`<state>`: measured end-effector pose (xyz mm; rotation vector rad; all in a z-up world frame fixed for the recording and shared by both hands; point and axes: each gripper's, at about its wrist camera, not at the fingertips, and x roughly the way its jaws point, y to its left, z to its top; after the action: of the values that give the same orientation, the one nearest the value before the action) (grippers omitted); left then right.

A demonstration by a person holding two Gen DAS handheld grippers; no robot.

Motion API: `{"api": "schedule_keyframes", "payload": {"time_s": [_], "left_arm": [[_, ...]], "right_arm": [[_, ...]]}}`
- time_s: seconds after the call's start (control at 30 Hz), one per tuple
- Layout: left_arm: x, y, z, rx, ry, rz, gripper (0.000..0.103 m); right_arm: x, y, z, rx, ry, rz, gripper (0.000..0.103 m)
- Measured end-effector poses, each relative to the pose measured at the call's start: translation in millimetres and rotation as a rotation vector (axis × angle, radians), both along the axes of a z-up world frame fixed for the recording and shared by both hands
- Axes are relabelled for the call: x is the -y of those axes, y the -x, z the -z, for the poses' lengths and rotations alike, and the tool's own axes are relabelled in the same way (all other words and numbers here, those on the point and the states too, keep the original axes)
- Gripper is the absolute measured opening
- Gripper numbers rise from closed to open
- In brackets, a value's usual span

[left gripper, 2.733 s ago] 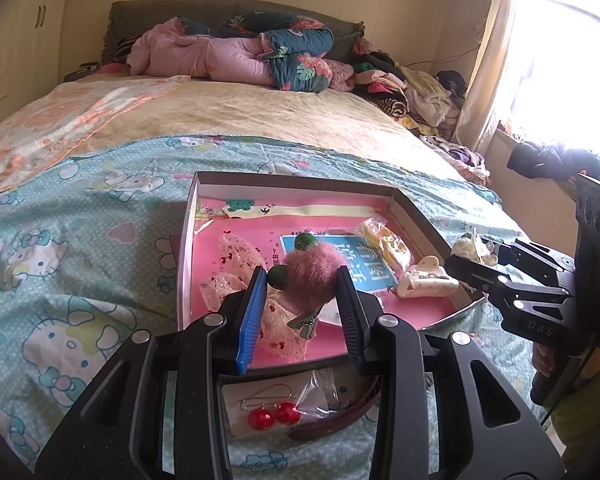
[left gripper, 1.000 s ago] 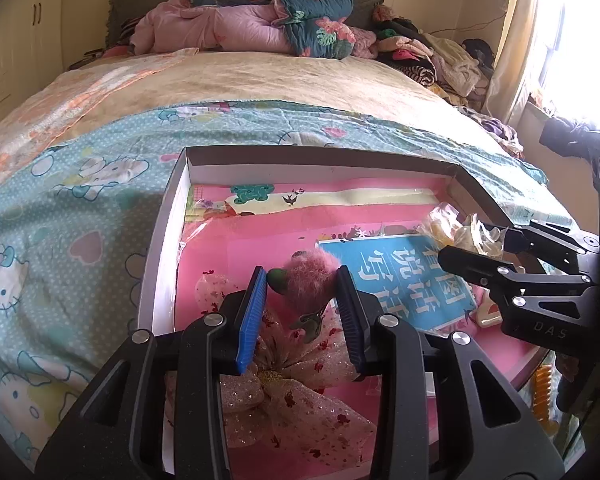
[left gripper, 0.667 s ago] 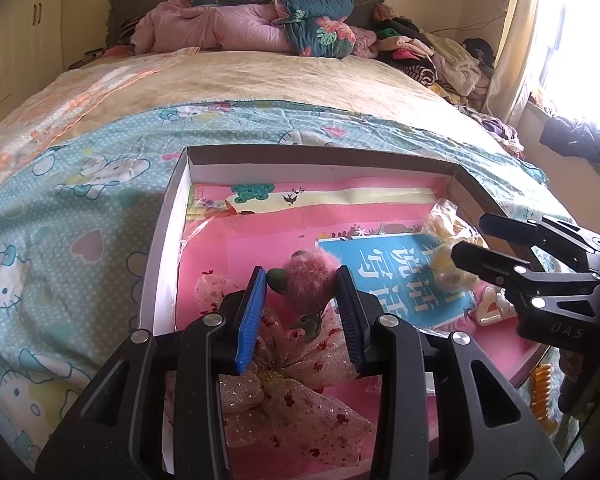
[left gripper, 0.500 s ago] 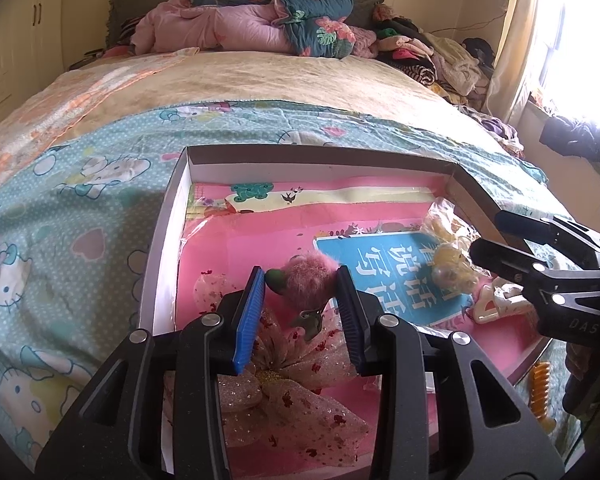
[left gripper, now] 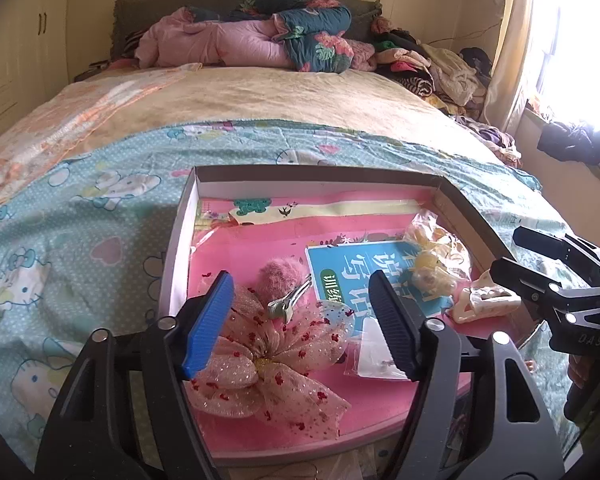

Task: Organize jewelry
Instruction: 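Move both open tools back out toward the remaining jewelry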

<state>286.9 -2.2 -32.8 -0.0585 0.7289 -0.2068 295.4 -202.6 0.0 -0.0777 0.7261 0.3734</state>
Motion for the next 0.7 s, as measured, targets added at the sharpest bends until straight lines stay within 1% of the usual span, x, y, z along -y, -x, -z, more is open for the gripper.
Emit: {"api": "schedule_keyframes", "payload": {"time_s": [0.1,0.17,0.27,0.47,0.7], "left_arm": [[0.4,8.0,-8.5,0.025,0.002,-0.002,0.068],[0.7,14.7,-14.6,0.041,0.007,-0.001,0.076],[2.1,24.1,-22.0,0.06,0.017,0.002,0.078],[3.3,39.6,-32.9,0.094,0.021,0.004,0.086],[-1.0,61.0,-42.3,0.121,0.033,-0.001,0.089]], "right_arm": [[1.5,8.4,-4.8,0.013,-0.006,0.0,0.08],[3.2,14.1,-8.0,0.024,-0.005,-0.001,0.08],[4.5,20.9,-11.1,0.03,-0.009,-0.002,0.081],[7.9,34.8,-17.7,0.039,-0.012,-0.002,0.081],[9.7,54.1,-24.9,0.054,-0.017,-0.007,0.082]]}}
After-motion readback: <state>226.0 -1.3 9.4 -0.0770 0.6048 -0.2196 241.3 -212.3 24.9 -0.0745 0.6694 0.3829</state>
